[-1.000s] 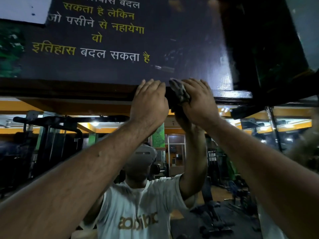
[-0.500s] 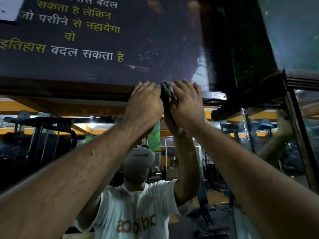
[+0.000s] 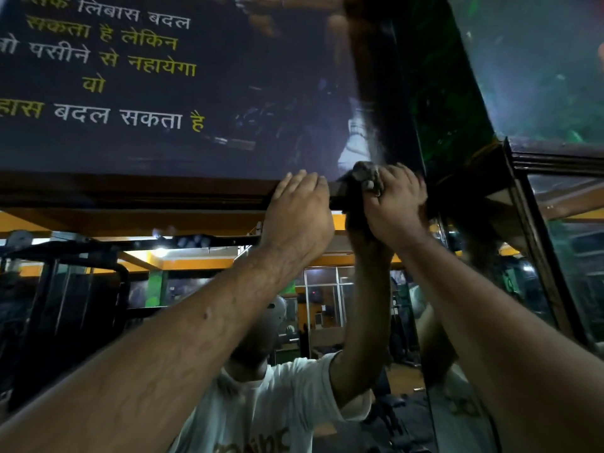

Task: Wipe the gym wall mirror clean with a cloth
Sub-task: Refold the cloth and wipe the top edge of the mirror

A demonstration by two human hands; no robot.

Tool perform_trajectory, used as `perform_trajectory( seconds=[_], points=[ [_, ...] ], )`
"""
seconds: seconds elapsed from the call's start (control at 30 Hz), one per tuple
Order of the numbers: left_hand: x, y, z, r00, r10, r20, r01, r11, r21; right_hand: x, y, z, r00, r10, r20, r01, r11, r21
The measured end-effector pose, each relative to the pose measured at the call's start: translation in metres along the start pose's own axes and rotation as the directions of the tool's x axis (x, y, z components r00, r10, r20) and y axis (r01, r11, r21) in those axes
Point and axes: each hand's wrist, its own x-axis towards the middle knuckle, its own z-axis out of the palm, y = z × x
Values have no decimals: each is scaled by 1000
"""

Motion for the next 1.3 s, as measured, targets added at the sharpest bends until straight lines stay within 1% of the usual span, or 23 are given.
perform_trajectory(
  seconds=[0.03, 0.13, 0.17, 0.27, 0.33, 0.37, 0.4, 0.47, 0.5, 0.6, 0.67, 0.73, 0.8, 0.83, 0.9, 0.97, 1.0, 1.07, 1.1, 1.13, 1.17, 1.23, 1.3],
  points=[
    [1, 3, 2, 1000, 5, -3, -5, 1000, 11, -1, -1, 0, 1000, 9, 18, -9, 1000, 3],
    [6, 12, 5, 1000, 13, -1, -13, 1000, 3, -13, 4, -1, 982, -180, 65, 175, 982, 71],
    [6, 15, 6, 1000, 14, 0, -14, 1000, -1, -14, 11, -5, 977, -208, 56, 202, 975, 92],
    [8, 21, 12, 999, 31, 8, -31, 1000, 5, -3, 34, -8, 989, -145, -33, 146, 988, 42],
    [10, 25, 14, 1000, 25, -4, -25, 1000, 10, -1, 32, -4, 996, -92, -14, 93, 993, 76],
    [11, 27, 15, 1000, 22, -5, -22, 1000, 8, -3, 30, -4, 995, -99, 2, 98, 989, 113],
    [11, 30, 15, 1000, 24, -3, -24, 1000, 8, -6, 30, -4, 990, -144, 2, 143, 980, 138],
    [12, 33, 17, 1000, 22, -8, -22, 1000, 3, -8, 34, -12, 974, -224, -8, 223, 964, 147],
    [12, 33, 18, 1000, 20, -12, -20, 1000, 4, -7, 37, -15, 975, -223, -16, 223, 966, 129],
    [13, 32, 19, 1000, 19, -10, -19, 1000, 10, -1, 41, -12, 991, -132, 5, 131, 987, 98],
    [12, 32, 18, 1000, 27, 5, -27, 1000, 1, -5, 34, -12, 996, -83, 45, 77, 988, 133],
    [10, 31, 15, 999, 32, 13, -32, 999, -7, -10, 27, -18, 994, -43, 98, 20, 975, 222],
    [9, 30, 12, 998, 49, 27, -48, 998, -35, -15, 23, -26, 990, 15, 144, -66, 930, 361],
    [8, 29, 10, 998, 56, 28, -54, 996, -64, -18, 19, -31, 985, 55, 162, -122, 888, 442],
    [6, 27, 5, 997, 75, 8, -73, 988, -135, -27, 9, -41, 975, 154, 158, -219, 755, 619],
    [-1, 25, -4, 995, 98, -22, -100, 980, -171, -35, -4, -51, 959, 234, 159, -273, 616, 739],
    [-5, 25, -9, 994, 103, -39, -108, 976, -189, -40, -10, -53, 941, 283, 184, -311, 518, 797],
    [-14, 22, -22, 995, 82, -63, -96, 956, -276, -50, -26, -55, 875, 402, 270, -393, 263, 881],
    [-19, 20, -30, 996, 57, -74, -78, 939, -335, -56, -35, -56, 830, 447, 333, -435, 146, 889],
    [-25, 17, -38, 996, 31, -81, -61, 917, -394, -62, -45, -57, 791, 464, 398, -481, 70, 874],
    [-30, 12, -45, 997, 6, -79, -41, 891, -451, -69, -55, -55, 755, 467, 460, -528, 16, 849],
    [-43, 0, -55, 998, -38, -56, 2, 845, -534, -83, -74, -51, 698, 411, 587, -608, -93, 789],
    [-59, -18, -62, 993, -114, -10, 86, 806, -585, -96, -96, -47, 653, 347, 673, -660, -176, 730]
  ],
)
